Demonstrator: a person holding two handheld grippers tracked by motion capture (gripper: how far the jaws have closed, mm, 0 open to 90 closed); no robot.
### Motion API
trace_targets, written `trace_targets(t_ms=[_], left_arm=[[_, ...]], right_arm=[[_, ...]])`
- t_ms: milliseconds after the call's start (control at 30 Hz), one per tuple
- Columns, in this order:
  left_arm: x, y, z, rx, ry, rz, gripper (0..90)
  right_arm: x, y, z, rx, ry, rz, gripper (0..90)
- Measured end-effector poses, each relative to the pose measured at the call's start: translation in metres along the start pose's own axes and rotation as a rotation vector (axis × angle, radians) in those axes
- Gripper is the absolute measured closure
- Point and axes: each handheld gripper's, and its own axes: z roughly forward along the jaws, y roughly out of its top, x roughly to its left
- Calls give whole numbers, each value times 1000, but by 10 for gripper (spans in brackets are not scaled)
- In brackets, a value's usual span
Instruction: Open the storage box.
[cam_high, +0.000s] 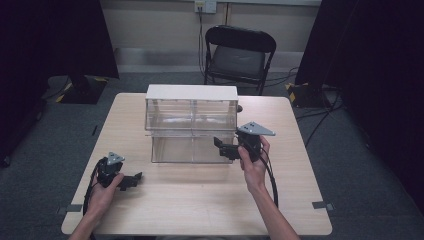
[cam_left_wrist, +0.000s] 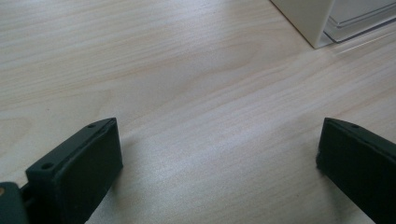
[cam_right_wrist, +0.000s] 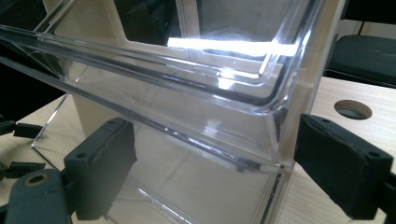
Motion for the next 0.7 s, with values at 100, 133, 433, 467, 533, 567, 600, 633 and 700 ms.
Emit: trace_targets(t_ms=[100,133,433,467,533,567,600,633,700], left_arm=[[0,0,0,0,0,0,0],[0,0,0,1,0,1,0],[0,0,0,0,0,0,0],[0,0,0,0,0,0,0],[0,0,0,0,0,0,0],[0,0,0,0,0,0,0],[0,0,0,0,0,0,0],[0,0,0,0,0,0,0],[0,0,0,1,0,1,0]], right_arm=[[-1,0,0,1,5,8,121],[-1,0,0,1,8,10,121],[-1,0,0,2,8,14,121],[-1,0,0,3,4,13,121],[0,0,0,2,4,13,121],[-1,0,0,1,7,13,120],[-1,0,0,1,8,14,121],[-1,0,0,1,8,14,121],[0,0,0,2,4,12,121]])
